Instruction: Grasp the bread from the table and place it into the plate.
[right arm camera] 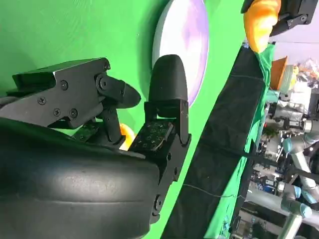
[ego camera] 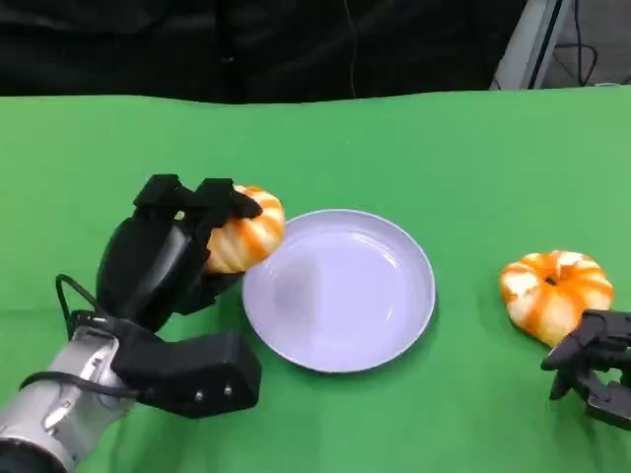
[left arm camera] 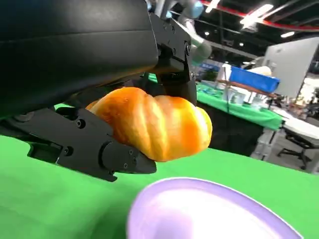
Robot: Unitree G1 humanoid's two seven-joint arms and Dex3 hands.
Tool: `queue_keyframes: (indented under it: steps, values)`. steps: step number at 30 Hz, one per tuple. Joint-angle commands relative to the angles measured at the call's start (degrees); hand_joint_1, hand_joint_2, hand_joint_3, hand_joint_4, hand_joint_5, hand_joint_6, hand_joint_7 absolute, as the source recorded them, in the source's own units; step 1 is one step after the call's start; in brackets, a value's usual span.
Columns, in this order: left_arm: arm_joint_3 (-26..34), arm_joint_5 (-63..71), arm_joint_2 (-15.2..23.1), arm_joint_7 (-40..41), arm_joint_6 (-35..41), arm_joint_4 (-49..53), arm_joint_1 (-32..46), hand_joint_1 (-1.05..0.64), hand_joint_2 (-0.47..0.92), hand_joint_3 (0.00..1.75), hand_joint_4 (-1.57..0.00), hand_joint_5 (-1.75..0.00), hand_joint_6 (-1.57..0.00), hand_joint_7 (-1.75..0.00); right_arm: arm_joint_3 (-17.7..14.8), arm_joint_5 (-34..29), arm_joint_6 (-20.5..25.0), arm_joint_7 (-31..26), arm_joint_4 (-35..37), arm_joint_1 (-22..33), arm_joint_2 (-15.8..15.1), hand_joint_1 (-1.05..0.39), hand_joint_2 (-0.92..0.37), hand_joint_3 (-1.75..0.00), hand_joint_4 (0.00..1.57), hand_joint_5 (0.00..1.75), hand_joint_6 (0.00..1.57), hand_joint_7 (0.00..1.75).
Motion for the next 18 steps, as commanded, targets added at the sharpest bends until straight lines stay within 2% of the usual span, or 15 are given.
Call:
queue_keyframes:
  steps: [1, 7, 18]
  values:
    - [0.36, -0.13, -0.49, -1.76, 0.07, -2.76, 0.91, -0.07, 0.92, 0.31, -0.22, -1.7, -0.26, -1.42, -0.2, 0.8, 0.27, 0.28, -0.13, 0.33, -0.62, 0.09, -0.84, -0.62, 0.88, 1.39, 0.93, 0.98]
    - [0.09, 0.26, -2.23, -2.78, 0.17, -3.51, 0.82, -0.06, 0.92, 0.35, -0.21, -1.73, -0.26, -1.46, -0.18, 0.61, 0.31, 0.11, 0.07, 0.26, -0.63, 0.09, -0.84, -0.62, 0.88, 1.39, 0.93, 0.98]
    - [-1.38, 0.65, -5.55, -3.64, -1.37, -0.22, -1.71, -0.07, 0.92, 0.32, -0.22, -1.72, -0.25, -1.46, 0.01, 0.26, -0.25, -0.25, -0.05, 0.31, -0.56, 0.1, -0.84, -0.62, 0.88, 1.39, 0.94, 0.97]
